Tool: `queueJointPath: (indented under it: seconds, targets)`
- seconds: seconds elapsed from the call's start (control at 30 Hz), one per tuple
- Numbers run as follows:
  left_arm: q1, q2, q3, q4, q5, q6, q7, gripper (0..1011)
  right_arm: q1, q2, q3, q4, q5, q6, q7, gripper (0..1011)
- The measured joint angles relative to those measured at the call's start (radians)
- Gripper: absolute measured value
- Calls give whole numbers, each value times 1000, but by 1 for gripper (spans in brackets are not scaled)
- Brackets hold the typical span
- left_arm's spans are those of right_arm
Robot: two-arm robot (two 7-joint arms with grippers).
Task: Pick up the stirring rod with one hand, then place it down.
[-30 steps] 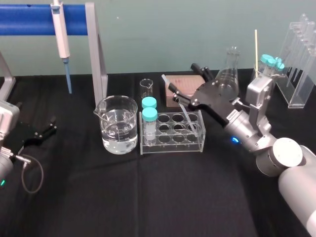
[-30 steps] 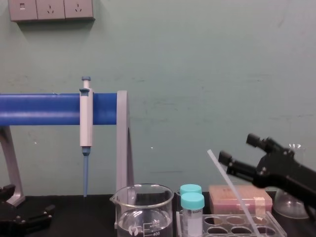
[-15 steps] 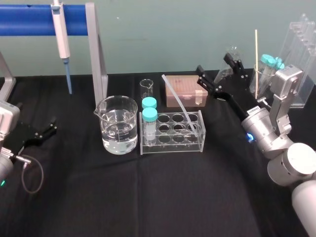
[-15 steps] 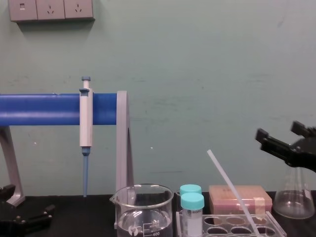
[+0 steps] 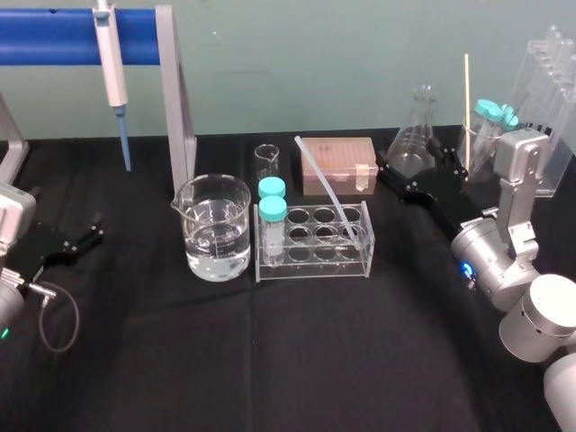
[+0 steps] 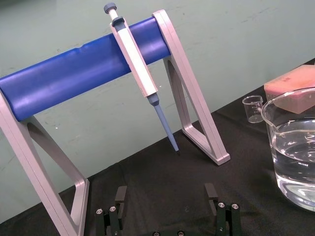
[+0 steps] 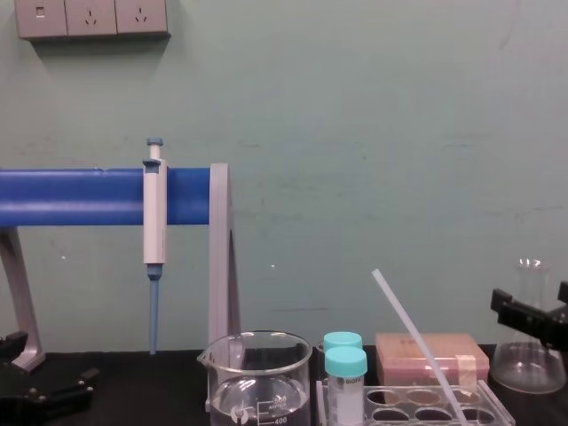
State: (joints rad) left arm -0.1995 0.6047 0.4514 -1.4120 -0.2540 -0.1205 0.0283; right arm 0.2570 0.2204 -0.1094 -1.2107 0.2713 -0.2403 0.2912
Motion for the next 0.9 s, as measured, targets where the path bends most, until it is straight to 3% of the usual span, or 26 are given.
queueJointPath:
  seconds: [0.2, 0.9]
  targets:
    - [0, 0, 0, 0, 0, 0, 0, 1000, -3, -1, 1, -1, -18, 27, -16, 1003]
    - [0, 0, 0, 0, 0, 0, 0, 1000, -2, -1, 0, -1, -14, 18, -14, 1003]
